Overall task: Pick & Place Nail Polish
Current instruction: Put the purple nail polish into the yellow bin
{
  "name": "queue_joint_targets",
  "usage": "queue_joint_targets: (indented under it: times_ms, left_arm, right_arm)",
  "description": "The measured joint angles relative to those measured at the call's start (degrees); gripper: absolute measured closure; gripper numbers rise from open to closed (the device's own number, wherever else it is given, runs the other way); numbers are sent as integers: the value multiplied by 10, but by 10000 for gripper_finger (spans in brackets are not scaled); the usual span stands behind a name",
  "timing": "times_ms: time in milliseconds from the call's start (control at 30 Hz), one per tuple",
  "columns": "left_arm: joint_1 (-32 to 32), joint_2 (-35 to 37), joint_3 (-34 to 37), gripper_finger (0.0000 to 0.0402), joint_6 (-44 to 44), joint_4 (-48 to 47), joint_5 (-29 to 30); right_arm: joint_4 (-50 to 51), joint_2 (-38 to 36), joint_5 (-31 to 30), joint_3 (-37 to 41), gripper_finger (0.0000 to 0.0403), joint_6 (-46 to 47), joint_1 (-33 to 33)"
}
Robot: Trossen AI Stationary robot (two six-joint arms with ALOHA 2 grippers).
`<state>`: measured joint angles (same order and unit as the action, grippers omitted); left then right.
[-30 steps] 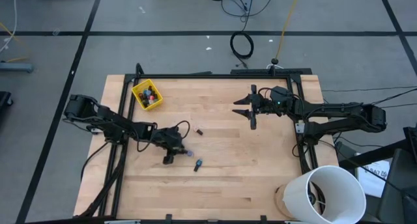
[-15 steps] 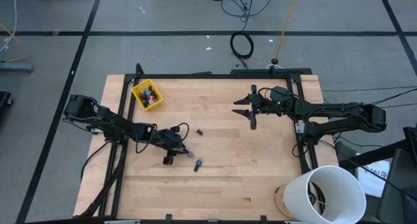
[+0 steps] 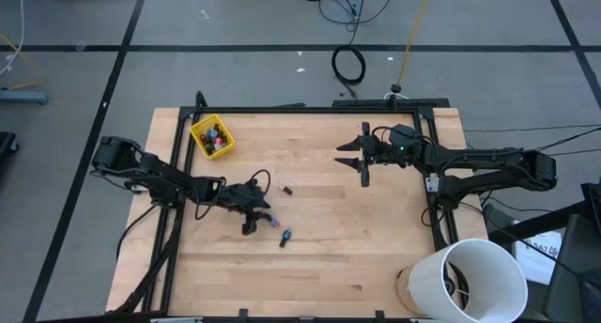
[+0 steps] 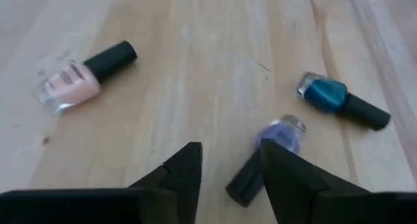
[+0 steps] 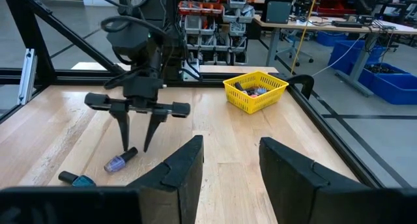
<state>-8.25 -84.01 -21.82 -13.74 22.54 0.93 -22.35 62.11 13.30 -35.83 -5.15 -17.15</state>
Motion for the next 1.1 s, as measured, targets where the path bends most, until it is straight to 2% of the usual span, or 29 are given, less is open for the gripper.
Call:
queue_joint_targets:
  times_ms: [233, 367, 467, 667, 800, 1100]
  left_arm:
    - [-4, 0, -40, 181, -24, -22, 36]
    - [-20, 0, -82, 154, 70, -103, -6]
    - [-31, 0, -96, 150, 128, -160, -13]
    - [-23, 0, -88, 149, 154, -170, -9]
    - [-19, -23, -87, 149, 155, -164, -11]
    - [-19, -107, -89, 149, 177, -90, -61]
  right_arm:
    - [0, 0, 0, 0, 264, 0, 0]
    - [0, 0, 0, 0, 264, 0, 0]
    - [0, 0, 0, 0, 264, 0, 0]
    - [0, 0, 0, 0, 264, 0, 0]
    - [0, 0, 0, 0, 264, 0, 0]
    - [0, 0, 0, 0, 264, 0, 0]
